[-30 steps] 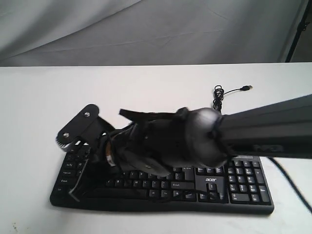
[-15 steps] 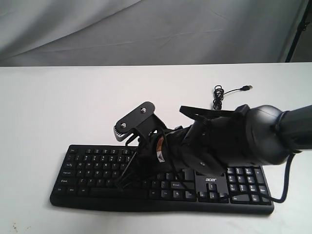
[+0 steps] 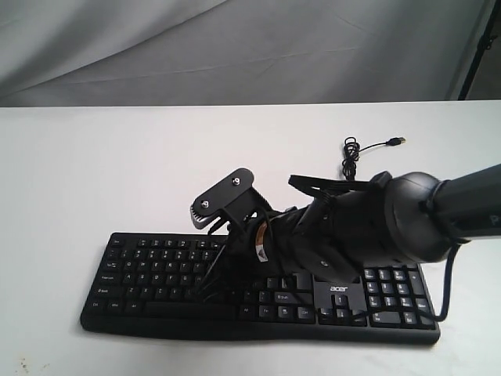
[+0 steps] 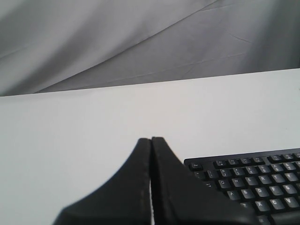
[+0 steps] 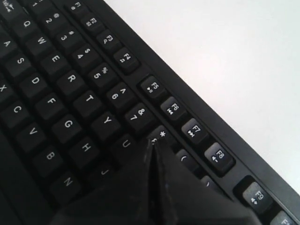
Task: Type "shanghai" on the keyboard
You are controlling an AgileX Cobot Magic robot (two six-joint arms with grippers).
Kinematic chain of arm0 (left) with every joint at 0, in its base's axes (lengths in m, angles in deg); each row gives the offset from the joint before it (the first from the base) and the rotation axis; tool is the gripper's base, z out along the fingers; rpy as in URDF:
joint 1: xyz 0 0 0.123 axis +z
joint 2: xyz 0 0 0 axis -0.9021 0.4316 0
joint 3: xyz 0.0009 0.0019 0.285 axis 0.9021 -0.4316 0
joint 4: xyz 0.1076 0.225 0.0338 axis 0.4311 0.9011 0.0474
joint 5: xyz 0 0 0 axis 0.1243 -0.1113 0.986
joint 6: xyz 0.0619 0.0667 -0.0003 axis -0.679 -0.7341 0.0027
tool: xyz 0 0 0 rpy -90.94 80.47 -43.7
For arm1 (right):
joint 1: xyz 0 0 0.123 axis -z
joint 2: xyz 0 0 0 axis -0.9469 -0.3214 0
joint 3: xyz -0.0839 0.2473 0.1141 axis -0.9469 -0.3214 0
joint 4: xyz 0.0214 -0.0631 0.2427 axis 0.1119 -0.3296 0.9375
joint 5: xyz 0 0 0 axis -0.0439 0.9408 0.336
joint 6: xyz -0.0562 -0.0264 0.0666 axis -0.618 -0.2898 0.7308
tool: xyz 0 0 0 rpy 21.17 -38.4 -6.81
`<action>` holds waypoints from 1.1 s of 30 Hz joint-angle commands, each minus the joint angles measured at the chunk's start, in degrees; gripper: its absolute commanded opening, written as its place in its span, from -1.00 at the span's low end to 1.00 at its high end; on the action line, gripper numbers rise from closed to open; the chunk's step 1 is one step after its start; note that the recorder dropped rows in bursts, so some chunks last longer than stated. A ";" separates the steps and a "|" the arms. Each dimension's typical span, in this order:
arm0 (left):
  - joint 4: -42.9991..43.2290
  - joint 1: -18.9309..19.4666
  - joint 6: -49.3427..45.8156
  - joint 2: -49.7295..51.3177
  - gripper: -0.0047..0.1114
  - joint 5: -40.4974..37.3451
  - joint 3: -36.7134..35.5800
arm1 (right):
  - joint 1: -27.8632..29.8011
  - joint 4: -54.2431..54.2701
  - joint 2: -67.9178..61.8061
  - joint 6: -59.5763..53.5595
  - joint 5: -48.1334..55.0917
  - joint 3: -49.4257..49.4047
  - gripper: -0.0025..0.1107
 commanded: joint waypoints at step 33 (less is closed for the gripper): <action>0.01 -0.20 0.16 -0.20 -0.92 0.16 -0.25 | -5.66 1.93 32.31 1.00 4.47 -21.93 -0.96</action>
